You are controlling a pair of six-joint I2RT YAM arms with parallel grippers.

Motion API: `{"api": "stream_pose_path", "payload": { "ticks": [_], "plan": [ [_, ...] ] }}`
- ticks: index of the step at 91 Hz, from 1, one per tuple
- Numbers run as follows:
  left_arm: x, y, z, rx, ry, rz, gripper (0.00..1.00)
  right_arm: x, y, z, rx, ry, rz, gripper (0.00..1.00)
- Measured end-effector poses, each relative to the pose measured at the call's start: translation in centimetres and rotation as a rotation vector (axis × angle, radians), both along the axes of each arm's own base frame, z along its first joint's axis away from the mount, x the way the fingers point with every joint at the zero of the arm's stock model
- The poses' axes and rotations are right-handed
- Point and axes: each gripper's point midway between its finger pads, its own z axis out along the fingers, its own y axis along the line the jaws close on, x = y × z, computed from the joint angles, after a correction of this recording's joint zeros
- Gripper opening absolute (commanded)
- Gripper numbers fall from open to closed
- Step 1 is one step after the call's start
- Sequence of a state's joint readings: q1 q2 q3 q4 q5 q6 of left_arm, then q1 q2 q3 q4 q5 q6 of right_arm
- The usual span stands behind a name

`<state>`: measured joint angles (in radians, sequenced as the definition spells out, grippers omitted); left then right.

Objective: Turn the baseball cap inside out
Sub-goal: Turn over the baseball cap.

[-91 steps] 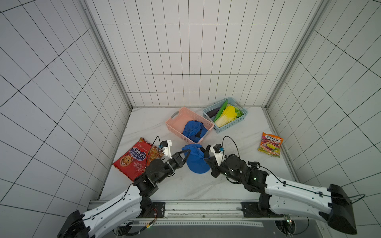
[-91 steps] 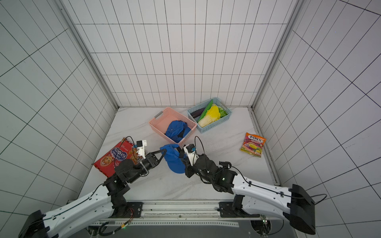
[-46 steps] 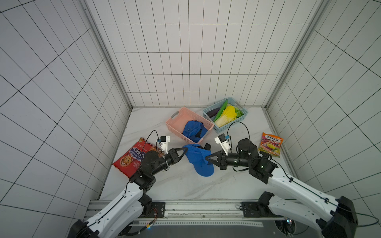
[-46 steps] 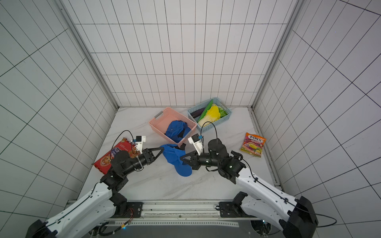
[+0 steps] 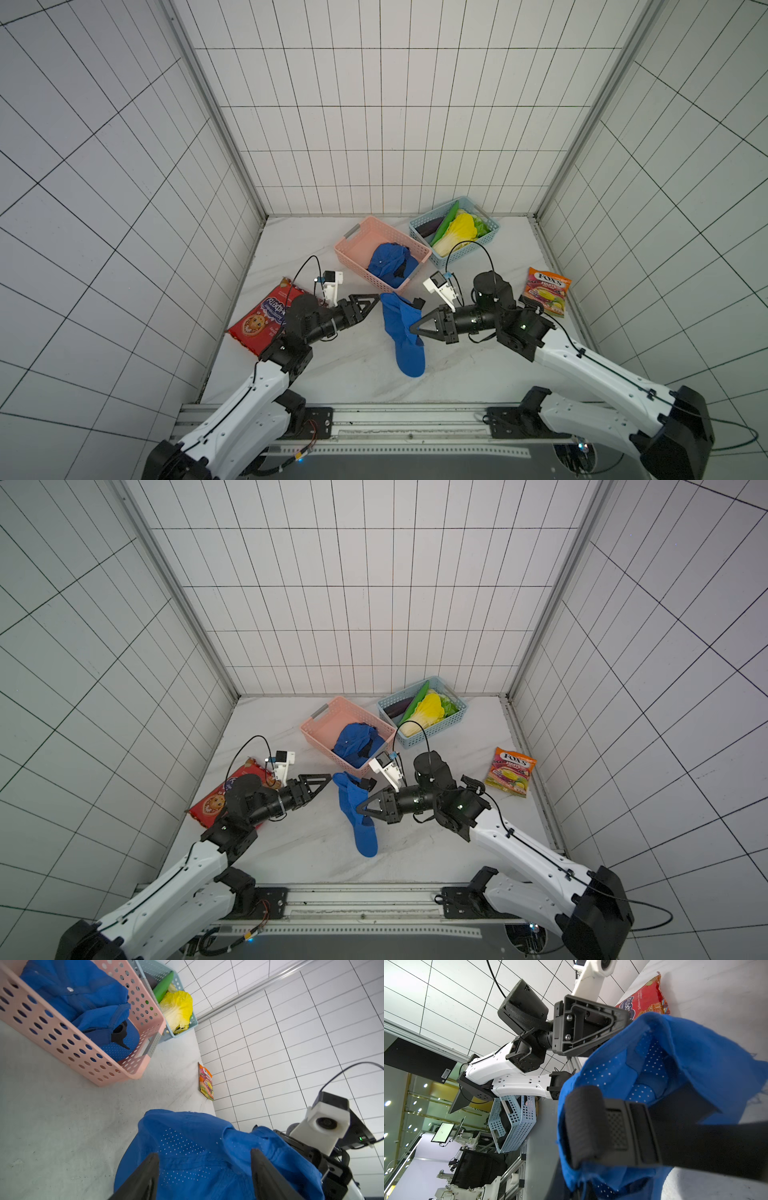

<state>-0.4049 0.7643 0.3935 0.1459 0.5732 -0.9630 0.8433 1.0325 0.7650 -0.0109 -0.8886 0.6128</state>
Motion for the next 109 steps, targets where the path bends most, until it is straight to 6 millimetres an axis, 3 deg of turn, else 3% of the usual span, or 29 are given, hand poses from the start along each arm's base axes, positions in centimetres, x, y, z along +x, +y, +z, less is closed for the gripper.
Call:
{"api": "stream_pose_path", "payload": {
  "ticks": [13,24,43,69,109],
  "plan": [
    [-2.3,0.1,2.5,0.017,-0.152,-0.041,0.63,0.2,-0.1,0.9,0.026,-0.012,-0.013,0.00],
    [-5.0,-0.9,3.5,0.049,-0.270,-0.118,0.60,0.3,-0.1,1.7,0.052,-0.015,-0.021,0.00],
    [-8.2,-4.3,2.3,0.155,-0.375,-0.250,0.63,0.2,-0.2,3.0,0.095,-0.015,-0.028,0.00],
    [-6.3,-6.4,0.5,0.384,-0.486,-0.213,0.66,-0.1,-0.4,4.4,0.136,-0.014,-0.027,0.00],
    [-4.3,-8.0,-1.0,0.514,-0.570,-0.201,0.68,-0.2,-0.6,5.0,0.150,0.014,-0.027,0.00]
  ]
}}
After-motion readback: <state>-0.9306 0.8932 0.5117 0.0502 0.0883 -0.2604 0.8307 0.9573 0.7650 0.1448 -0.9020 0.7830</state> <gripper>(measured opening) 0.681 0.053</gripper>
